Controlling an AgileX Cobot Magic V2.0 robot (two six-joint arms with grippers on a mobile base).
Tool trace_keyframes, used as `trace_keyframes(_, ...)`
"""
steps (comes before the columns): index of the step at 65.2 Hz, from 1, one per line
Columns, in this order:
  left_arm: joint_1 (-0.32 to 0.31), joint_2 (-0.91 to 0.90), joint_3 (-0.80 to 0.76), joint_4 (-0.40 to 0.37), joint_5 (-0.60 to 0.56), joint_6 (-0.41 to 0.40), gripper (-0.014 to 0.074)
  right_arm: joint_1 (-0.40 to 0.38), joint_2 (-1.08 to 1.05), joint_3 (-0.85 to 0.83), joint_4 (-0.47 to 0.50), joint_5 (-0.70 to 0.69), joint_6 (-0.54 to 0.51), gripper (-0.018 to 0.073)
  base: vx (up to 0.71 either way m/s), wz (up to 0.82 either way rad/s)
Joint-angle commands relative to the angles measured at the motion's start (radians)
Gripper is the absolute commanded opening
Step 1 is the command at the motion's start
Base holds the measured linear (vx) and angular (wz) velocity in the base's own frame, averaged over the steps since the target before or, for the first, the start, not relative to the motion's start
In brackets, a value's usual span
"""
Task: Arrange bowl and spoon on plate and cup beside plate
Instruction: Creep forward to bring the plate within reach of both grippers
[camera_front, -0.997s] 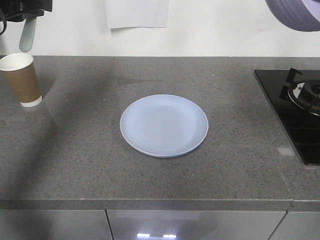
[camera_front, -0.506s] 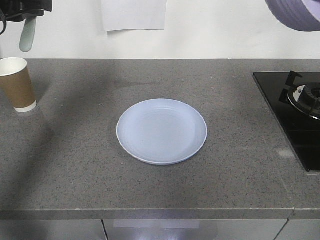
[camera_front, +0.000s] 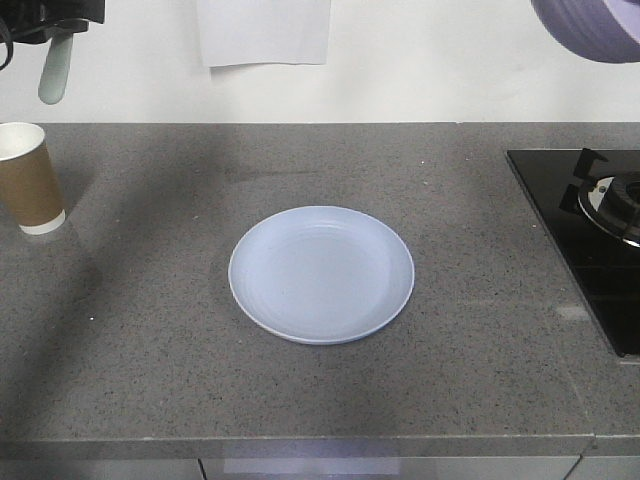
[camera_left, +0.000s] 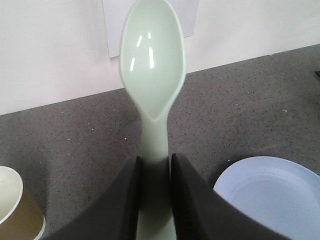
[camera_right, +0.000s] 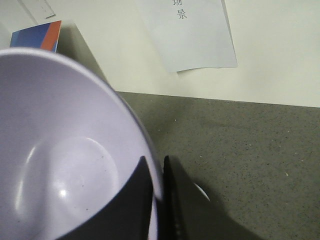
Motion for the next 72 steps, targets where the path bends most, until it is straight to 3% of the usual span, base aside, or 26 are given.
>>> trace_keyframes(1, -0.002, -0.034, -0.026, -0.009, -0.065, -0.005, -0.0006, -0.005, -0.033, -0.03, 0.076, 0.04, -0.009, -0.0006, 0.03, 0.0)
trace_keyframes(72, -0.002, -0.034, -0.026, -0.009, -0.065, -0.005, -0.0006, -0.005, -0.033, -0.03, 0.076, 0.04, -0.009, -0.0006, 0.03, 0.0)
